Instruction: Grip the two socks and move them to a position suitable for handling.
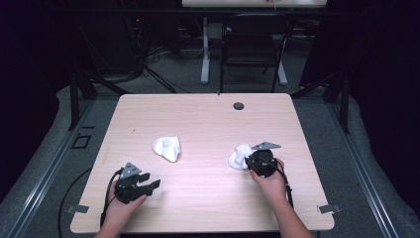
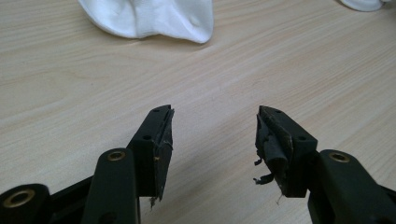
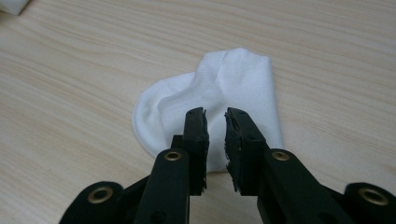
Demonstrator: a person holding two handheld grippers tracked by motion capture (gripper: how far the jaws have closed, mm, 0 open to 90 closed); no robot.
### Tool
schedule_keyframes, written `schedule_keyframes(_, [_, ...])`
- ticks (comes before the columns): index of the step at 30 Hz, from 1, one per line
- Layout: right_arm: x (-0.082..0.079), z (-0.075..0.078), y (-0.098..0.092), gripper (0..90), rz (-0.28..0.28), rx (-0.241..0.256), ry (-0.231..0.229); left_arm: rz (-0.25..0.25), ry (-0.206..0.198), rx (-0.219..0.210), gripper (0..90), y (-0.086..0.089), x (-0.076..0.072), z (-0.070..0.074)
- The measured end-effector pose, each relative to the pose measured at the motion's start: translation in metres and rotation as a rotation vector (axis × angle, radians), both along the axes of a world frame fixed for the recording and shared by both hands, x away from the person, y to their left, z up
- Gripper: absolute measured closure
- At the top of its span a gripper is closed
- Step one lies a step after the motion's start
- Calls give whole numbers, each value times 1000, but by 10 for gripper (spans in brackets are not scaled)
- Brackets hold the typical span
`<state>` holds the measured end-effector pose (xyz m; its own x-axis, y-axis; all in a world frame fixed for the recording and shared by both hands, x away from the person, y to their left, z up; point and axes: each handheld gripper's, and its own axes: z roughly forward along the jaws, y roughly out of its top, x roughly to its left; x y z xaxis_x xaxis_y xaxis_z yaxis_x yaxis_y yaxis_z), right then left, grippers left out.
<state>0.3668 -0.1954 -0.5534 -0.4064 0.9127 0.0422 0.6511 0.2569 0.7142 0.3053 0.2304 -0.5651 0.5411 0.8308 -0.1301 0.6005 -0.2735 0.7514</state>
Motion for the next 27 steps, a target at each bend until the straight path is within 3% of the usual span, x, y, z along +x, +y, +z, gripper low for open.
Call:
schedule_keyframes(6, [11,-6,2,793,-28,-26,3,-2,1,-6,463,0,0,0])
schedule_keyframes(8, [14,-11,3,793,-30,-30,33,2,-2,-7,464,0,0,0])
schedule_keyframes(13, [13,-17,5,800,-26,-45,49,7,1,-18,464,2,1,0])
schedule_keyframes(20, [-2,-17,12,797,0,-36,56,15,2,-29,464,2,1,0])
schedule_keyframes(27, [-30,-16,33,796,70,-51,58,15,2,-18,465,1,1,-1])
